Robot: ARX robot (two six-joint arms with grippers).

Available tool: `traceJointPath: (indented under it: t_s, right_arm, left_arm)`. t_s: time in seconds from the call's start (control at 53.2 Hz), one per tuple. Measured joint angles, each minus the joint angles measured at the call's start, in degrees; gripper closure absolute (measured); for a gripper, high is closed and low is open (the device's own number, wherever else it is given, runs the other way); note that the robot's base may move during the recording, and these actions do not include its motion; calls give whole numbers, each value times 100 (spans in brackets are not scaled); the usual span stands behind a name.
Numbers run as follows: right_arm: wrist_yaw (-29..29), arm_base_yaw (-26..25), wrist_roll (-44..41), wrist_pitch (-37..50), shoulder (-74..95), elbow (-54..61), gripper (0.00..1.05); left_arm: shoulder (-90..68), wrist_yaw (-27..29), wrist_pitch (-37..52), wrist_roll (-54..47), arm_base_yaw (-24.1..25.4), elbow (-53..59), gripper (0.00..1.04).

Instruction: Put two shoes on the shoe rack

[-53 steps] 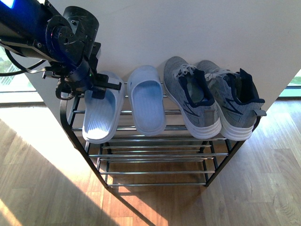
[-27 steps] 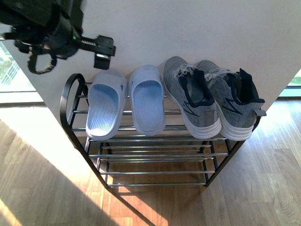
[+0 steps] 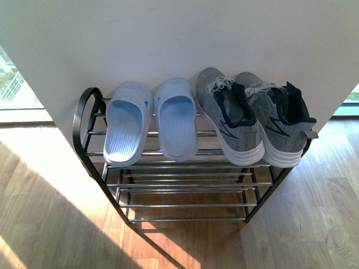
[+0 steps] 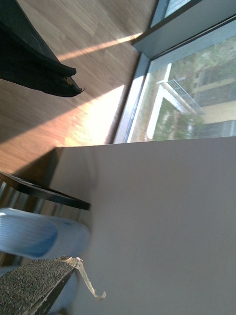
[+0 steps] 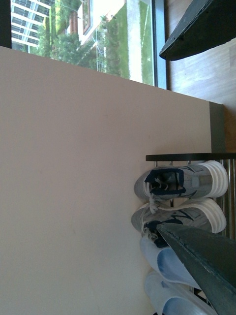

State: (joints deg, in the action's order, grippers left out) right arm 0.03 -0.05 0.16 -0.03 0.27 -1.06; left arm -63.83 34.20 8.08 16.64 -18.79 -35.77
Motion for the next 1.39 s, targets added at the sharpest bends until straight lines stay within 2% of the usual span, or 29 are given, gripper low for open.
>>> traceJointPath:
  t_s: [0.056, 0.094, 0.113, 0.188, 0.282, 0.508, 0.621, 0.771, 0.828, 0.903, 1.298, 1.392]
  right_arm:
    - [0, 0, 0, 0, 0, 0, 9]
    - [-2, 0, 0, 0, 0, 0, 9]
    - [0, 0, 0, 0, 0, 0, 9]
    - [0, 0, 0, 0, 0, 0, 9]
    - [0, 0, 0, 0, 0, 0, 9]
    - [0, 0, 0, 0, 0, 0, 9]
    - [0, 0, 0, 0, 0, 0, 9]
    - [0, 0, 0, 0, 0, 0, 9]
    - [0, 0, 0, 0, 0, 0, 9]
    - [2, 0, 0, 0, 0, 0, 9]
    - [0, 0, 0, 0, 0, 0, 9]
    - [0, 0, 0, 0, 0, 0, 9]
  left_arm:
    - [214, 17, 15, 76, -7, 4, 10]
    - [315, -380, 409, -111, 63, 140, 13]
    - [400, -905, 1034, -350, 164, 376, 19]
    - [551, -1893, 2365, -1049, 398, 1150, 35]
    - [798, -2179, 2686, -1351, 555, 1580, 49]
    - [1394, -2492, 2750, -1547, 920, 2188, 81]
    - [1792, -2680, 2706, -1567, 1108, 2522, 104]
    - [2330, -2865, 2498, -1602, 1316, 2861, 104]
    - [2553, -3314, 2371, -1609, 1622, 2957, 104]
    - [2824, -3364, 2225, -1604, 1840, 3073, 104]
    - [3713, -3416, 1602, -1606, 1853, 3324, 104]
    - [3814, -3407, 1731, -1602, 1853, 3497, 104]
